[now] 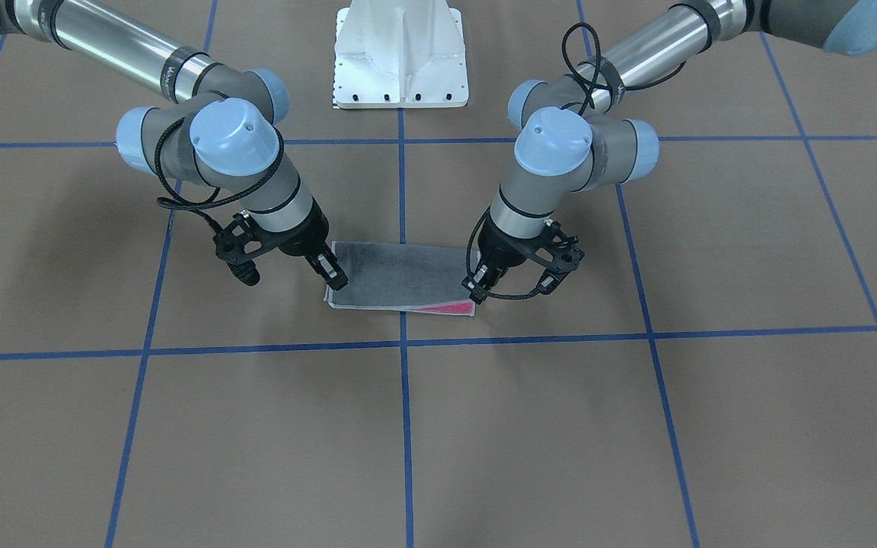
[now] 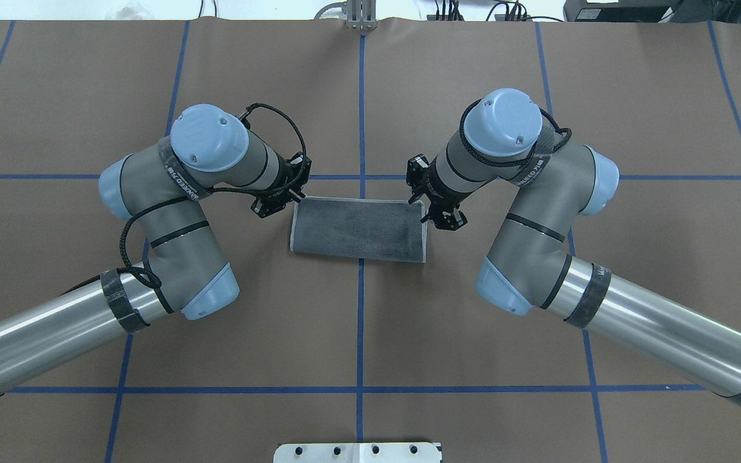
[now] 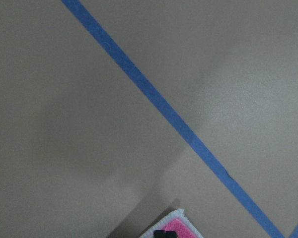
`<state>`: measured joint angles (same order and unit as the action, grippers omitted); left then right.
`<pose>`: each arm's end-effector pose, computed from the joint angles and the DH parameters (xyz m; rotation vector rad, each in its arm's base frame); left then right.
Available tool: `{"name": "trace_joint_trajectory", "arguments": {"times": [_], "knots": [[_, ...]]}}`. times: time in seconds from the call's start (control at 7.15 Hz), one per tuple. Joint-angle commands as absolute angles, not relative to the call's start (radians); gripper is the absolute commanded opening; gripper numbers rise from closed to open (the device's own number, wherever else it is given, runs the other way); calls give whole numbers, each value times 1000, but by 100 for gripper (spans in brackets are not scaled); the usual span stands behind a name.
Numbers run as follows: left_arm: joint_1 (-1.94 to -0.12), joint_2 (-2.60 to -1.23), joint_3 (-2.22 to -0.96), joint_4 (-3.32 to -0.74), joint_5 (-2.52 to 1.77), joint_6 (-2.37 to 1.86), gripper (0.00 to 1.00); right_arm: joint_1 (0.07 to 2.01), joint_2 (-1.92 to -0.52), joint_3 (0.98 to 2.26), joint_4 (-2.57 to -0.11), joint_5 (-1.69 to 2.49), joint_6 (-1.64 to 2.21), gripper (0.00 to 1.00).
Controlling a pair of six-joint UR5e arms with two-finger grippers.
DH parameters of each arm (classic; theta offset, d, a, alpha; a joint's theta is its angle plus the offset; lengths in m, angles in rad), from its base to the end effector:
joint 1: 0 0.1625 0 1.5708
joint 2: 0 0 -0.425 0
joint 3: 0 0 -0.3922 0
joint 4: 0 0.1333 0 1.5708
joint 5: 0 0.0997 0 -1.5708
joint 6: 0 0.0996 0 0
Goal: Fold towel twice with both arms
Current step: 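Open both grippers and raise them off the folded towel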
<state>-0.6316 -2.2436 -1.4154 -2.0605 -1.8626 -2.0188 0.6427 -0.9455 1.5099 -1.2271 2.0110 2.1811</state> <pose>0.5351 -0.5212 0.2676 -0.1795 1.0528 -0.8326 -0.5159 -0.4998 0.2741 -0.4110 -0.9363 0.9482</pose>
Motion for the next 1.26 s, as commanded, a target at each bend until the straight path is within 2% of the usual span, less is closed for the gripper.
{"name": "trace_joint_trajectory", "arguments": {"times": [0.0,0.56,0.84,1.12], "knots": [[-658,-2252,-1399,-2112,-1852,-2023,98,644,-946,1511,-1226,2013,2183,100],[-692,-2253,-1414,-2117,-1862,-2013,100,634,-985,1577,-1218,2003,2282,100],[-693,-2253,-1416,-2112,-1862,-2013,100,525,-1029,1640,-1221,1889,2414,100],[-690,-2256,-1416,-2105,-1862,-2019,100,524,-1023,1643,-1233,1868,2432,100]]}}
